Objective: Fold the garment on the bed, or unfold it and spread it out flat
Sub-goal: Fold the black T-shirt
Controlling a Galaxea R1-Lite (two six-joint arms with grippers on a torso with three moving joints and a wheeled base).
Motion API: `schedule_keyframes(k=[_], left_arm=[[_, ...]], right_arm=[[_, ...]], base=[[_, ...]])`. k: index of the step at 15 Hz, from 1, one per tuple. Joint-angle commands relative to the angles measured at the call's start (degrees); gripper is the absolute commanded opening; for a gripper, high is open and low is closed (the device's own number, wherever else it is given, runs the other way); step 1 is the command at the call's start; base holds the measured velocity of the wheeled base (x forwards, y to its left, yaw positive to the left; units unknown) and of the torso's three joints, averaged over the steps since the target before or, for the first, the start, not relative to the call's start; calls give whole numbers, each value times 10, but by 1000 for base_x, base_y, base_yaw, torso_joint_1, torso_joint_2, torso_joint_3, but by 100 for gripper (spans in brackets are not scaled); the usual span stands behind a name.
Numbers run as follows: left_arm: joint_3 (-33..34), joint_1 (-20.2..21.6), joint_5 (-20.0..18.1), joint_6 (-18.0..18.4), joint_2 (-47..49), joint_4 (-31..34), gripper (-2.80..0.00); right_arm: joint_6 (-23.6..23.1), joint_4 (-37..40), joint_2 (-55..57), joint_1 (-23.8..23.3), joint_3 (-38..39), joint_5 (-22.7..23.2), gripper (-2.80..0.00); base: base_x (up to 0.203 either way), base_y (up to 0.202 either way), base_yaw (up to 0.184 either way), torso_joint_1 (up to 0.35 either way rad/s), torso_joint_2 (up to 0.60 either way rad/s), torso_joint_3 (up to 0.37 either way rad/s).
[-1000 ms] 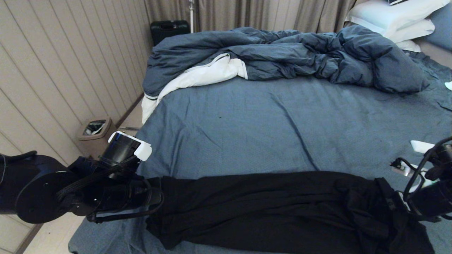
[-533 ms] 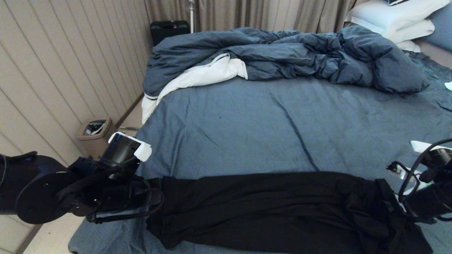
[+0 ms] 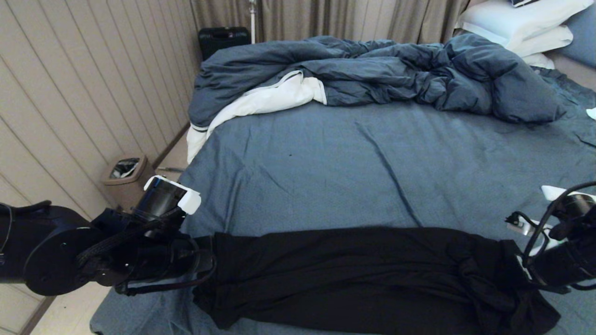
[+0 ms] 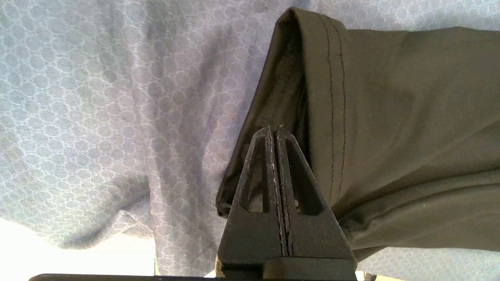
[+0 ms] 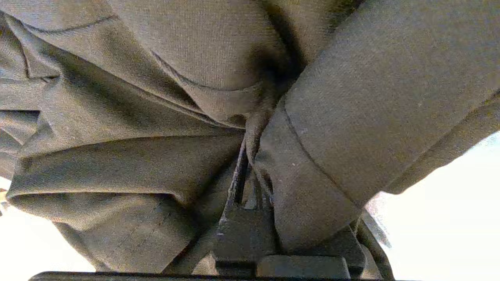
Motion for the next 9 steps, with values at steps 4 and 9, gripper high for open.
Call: schedule_keyframes(k=[4, 9], left_arm=[[-1, 0, 1, -2, 4, 0, -280], [8, 0, 1, -2, 4, -18, -280]], right_arm=[[1, 3, -9, -4, -14, 1, -280], [-8, 6, -35, -56, -52, -3, -280]], base=[[0, 0, 0, 0, 0, 0], [0, 0, 0, 0, 0, 0]])
